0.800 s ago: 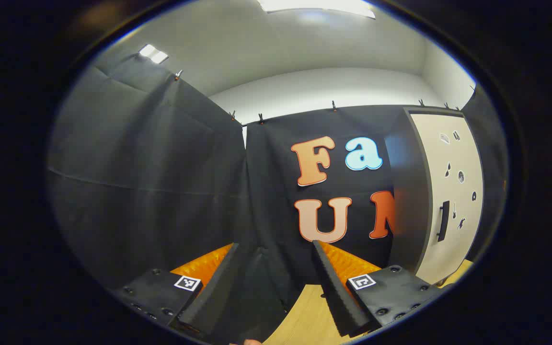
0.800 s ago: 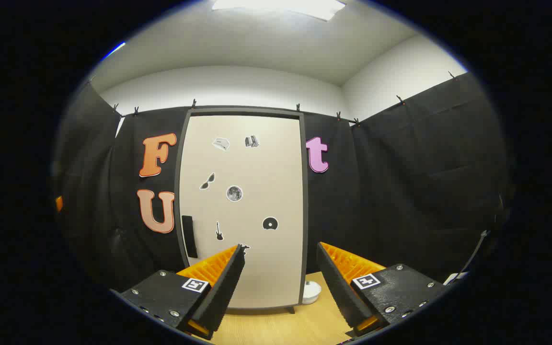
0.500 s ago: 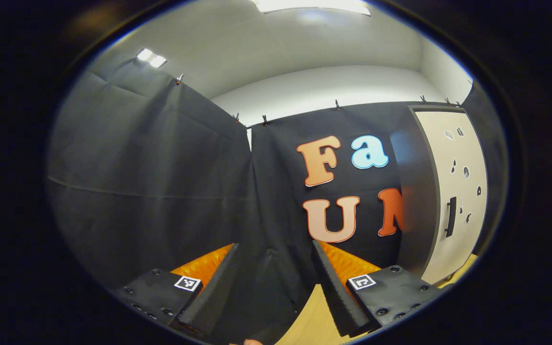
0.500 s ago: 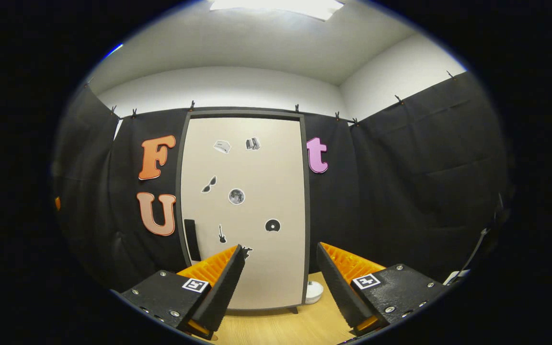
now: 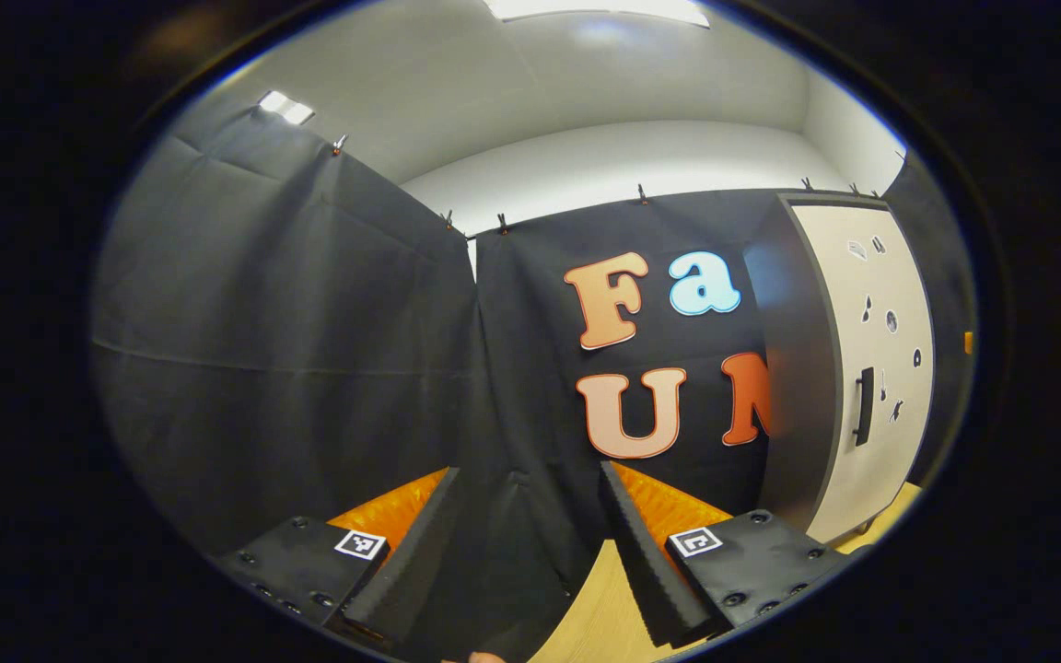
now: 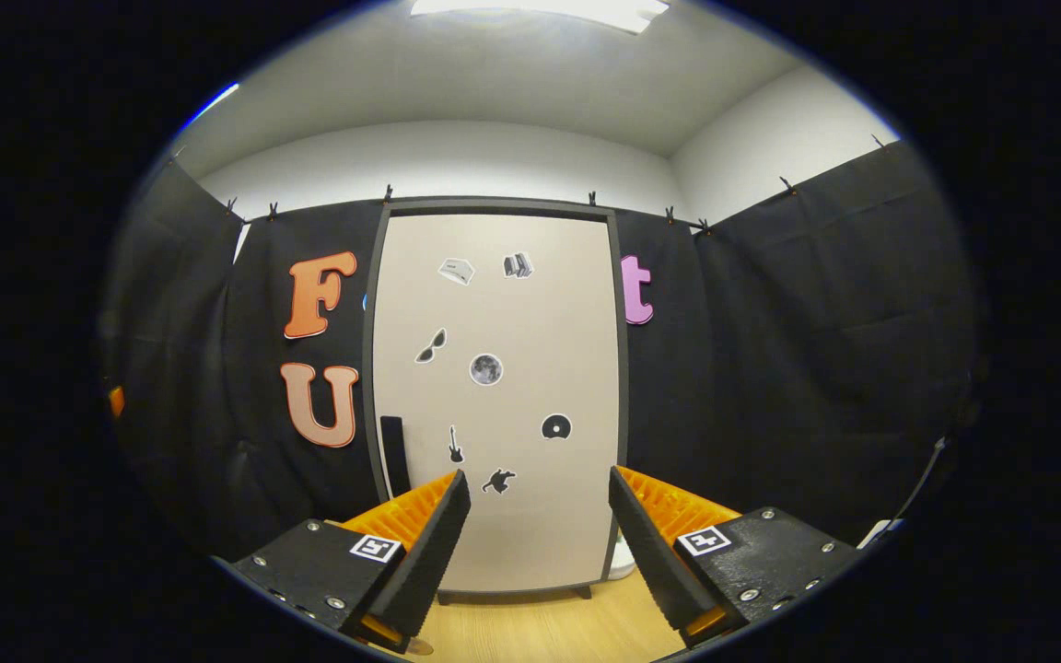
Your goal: Open the cabinet door with the right hand, grasp the bottle in the cabinet with the left hand and place it on the coaster, then close the cabinet door with the right hand.
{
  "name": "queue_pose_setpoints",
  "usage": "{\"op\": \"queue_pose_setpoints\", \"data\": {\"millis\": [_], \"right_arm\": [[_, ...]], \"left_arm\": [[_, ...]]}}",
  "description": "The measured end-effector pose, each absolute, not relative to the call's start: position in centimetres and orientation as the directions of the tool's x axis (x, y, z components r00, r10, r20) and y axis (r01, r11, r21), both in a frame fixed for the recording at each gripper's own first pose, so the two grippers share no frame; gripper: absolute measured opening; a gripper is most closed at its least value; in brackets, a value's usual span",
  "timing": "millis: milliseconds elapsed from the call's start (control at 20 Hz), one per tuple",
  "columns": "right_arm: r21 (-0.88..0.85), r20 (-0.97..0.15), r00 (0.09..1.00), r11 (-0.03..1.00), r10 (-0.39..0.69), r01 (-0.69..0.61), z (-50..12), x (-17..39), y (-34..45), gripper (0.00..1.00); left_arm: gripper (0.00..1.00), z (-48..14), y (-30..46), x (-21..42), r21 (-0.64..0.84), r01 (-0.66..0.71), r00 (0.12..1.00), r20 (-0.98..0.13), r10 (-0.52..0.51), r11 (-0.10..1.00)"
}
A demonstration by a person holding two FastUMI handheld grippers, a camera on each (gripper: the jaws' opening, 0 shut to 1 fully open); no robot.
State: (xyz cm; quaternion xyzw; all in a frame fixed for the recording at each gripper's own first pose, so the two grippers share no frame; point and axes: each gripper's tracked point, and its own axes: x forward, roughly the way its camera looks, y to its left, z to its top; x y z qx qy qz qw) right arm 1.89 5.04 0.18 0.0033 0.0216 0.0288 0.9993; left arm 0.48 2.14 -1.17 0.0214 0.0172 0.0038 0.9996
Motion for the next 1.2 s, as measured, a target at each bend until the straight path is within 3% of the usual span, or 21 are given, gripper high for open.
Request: {"op": "queue_pose_setpoints", "data": {"millis": [600, 1200], "right_arm": [[0.003, -0.113, 0.97, 0.976, 0.215, -0.216, -2.9, 9.4, 17.1, 0.94], [-0.014, -0.183, 0.96, 0.976, 0.213, -0.219, -8.0, 17.2, 23.3, 0.93]], "left_arm": [[0.94, -3.9, 4.0, -0.1, 0.046, -0.051, 0.994, -0.094, 0.055, 0.998], [0.94, -6.4, 9.9, 0.2, 0.081, -0.168, 0.975, -0.136, 0.178, 0.982]]}}
